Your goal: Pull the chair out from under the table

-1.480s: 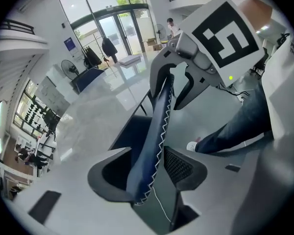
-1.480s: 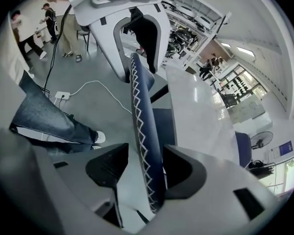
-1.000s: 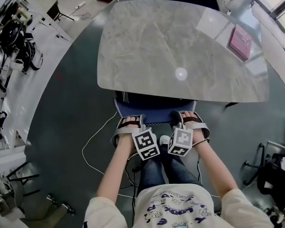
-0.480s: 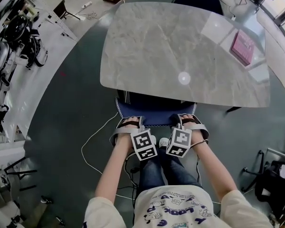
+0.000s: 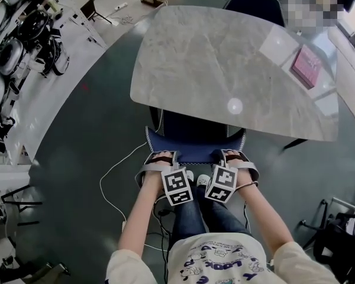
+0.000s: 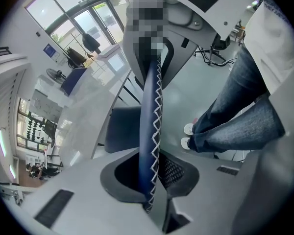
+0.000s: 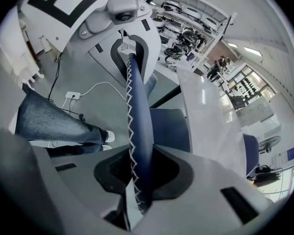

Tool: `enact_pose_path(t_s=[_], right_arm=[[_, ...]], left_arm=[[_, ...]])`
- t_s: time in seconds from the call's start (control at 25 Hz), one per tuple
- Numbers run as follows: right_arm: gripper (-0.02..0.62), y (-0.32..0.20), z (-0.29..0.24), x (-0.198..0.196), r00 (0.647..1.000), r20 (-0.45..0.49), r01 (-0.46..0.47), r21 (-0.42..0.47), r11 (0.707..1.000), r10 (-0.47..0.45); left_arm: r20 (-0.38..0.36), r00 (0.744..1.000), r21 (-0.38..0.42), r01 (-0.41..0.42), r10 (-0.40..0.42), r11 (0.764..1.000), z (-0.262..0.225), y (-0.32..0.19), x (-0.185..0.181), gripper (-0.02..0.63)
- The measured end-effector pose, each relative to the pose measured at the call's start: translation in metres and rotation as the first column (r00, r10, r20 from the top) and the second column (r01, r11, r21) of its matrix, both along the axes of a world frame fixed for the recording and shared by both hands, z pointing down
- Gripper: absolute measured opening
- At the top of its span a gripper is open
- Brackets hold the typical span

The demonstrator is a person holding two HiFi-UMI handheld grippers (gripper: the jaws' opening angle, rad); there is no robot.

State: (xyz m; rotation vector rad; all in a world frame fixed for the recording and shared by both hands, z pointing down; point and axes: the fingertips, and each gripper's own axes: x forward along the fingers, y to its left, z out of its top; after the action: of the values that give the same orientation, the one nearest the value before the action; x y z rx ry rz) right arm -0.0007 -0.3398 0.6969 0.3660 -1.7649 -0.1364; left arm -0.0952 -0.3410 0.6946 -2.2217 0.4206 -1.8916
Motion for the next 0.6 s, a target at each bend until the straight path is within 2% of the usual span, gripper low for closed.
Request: enact_pose_path(t_s=[0.4,0.6], right_arm=[[0.078,0.061,-0.004,-0.013,1.0,0.0,0.018,-0.014,1.0,-0.018],[0.078,0.109,-0.003,-0.022,1.0,0.004,0.008,-0.034,0.999,-0.008]], left_arm=[[-0.003,1.0,-0.015,0.03,-0.03,0.999,-0.004,0.063,-0.013,0.075],[-0.008,0.999,-0.017,0.038,-0.038,0.999,-0.004,0.109,-0.021,0.075]])
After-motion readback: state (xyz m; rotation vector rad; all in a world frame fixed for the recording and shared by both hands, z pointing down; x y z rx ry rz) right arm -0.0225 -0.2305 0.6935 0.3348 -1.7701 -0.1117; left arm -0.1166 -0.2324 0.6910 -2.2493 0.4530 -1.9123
